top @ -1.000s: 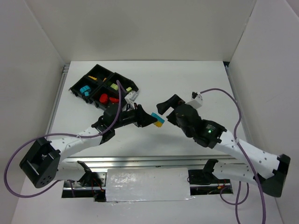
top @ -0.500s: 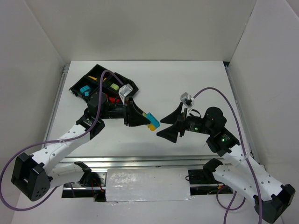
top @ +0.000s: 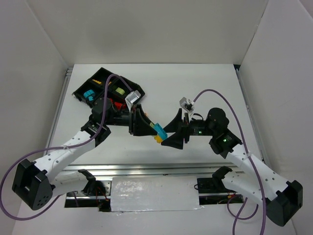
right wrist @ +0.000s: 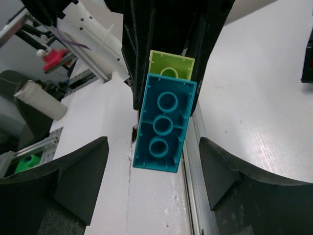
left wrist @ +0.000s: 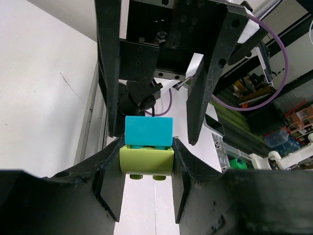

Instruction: Sort the legos into containers by color

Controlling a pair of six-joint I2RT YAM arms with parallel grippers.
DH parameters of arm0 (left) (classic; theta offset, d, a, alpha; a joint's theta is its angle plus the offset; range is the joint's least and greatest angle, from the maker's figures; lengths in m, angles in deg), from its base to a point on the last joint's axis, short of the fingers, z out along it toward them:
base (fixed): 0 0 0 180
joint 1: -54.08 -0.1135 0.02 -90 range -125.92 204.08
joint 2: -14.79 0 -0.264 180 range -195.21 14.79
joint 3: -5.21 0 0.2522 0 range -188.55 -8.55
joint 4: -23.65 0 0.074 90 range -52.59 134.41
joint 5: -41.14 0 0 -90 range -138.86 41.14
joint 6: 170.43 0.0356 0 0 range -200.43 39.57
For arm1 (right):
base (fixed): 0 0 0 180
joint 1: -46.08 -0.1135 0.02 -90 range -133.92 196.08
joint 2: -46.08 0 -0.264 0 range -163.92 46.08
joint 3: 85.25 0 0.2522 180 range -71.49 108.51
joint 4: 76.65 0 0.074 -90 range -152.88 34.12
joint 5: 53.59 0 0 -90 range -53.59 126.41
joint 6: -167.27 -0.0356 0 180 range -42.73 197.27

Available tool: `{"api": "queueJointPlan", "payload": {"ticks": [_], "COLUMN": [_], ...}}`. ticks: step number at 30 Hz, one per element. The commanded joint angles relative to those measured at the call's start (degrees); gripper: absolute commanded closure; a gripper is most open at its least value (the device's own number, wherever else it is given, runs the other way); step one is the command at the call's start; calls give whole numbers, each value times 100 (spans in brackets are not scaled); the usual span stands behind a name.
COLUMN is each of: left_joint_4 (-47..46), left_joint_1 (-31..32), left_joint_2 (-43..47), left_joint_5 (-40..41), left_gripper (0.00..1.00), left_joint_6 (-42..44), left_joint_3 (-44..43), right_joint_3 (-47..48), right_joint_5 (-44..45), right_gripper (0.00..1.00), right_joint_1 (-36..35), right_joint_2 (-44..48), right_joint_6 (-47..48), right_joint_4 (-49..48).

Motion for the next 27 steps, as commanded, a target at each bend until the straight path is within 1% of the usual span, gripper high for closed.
{"api": "queueJointPlan", "payload": {"ticks": [1, 3, 4, 6, 8, 9, 10, 11, 12, 13, 15, 16, 17, 19, 21, 23, 24, 25, 27], "left_joint_4": [-535, -527, -527, -588, -536, -509, -474, -378, -325, -272, -106, -70, -44, 1, 9, 18, 10, 53, 115], "left_joint_1": [95, 139, 157, 209, 227, 227, 227, 227, 219, 227, 227, 227, 219, 227, 219, 227, 219, 227, 219], "left_joint_2": [-90, -160, -178, -239, -266, -275, -266, -257, -249, -240, -222, -222, -222, -240, -266, -266, -275, -275, -275], "left_joint_5": [-159, -141, -141, -159, -133, -115, -106, -63, -53, -36, -1, 17, 34, 34, 34, 26, 26, 34, 61], "left_gripper": [100, 100, 100, 100, 100, 100, 100, 100, 100, 100, 100, 100, 100, 100, 100, 100, 100, 100, 100], "left_joint_6": [-47, -21, -21, -38, -12, 23, 41, 102, 146, 172, 278, 295, 322, 357, 366, 366, 366, 366, 427], "left_joint_3": [3, -32, -41, -59, -85, -94, -94, -129, -146, -164, -234, -252, -278, -322, -340, -357, -357, -366, -401], "right_joint_3": [-14, -31, -40, -75, -49, -40, -31, -31, -31, -23, -5, -14, -22, -40, -49, -5, 13, 13, 65], "right_joint_5": [-374, -400, -409, -409, -479, -514, -515, -532, -558, -646, -743, -761, -787, -805, -770, -743, -708, -699, -655], "right_gripper": [20, 24, 29, 35, 50, 61, 66, 65, 61, 50, 45, 37, 33, 34, 37, 51, 66, 73, 81], "right_joint_1": [12, 3, 3, 3, -14, -23, -32, -32, -32, -32, -32, -32, -41, -41, -32, -41, -41, -32, -32], "right_joint_2": [-46, -116, -143, -222, -335, -371, -415, -433, -450, -468, -486, -494, -494, -486, -486, -503, -521, -530, -547], "right_joint_6": [-303, -383, -470, -550, -585, -577, -550, -533, -507, -428, -366, -366, -374, -383, -357, -287, -260, -243, -208], "right_joint_4": [-849, -946, -1077, -1201, -1263, -1228, -1167, -1131, -1088, -957, -859, -833, -832, -832, -789, -674, -613, -578, -499]}}
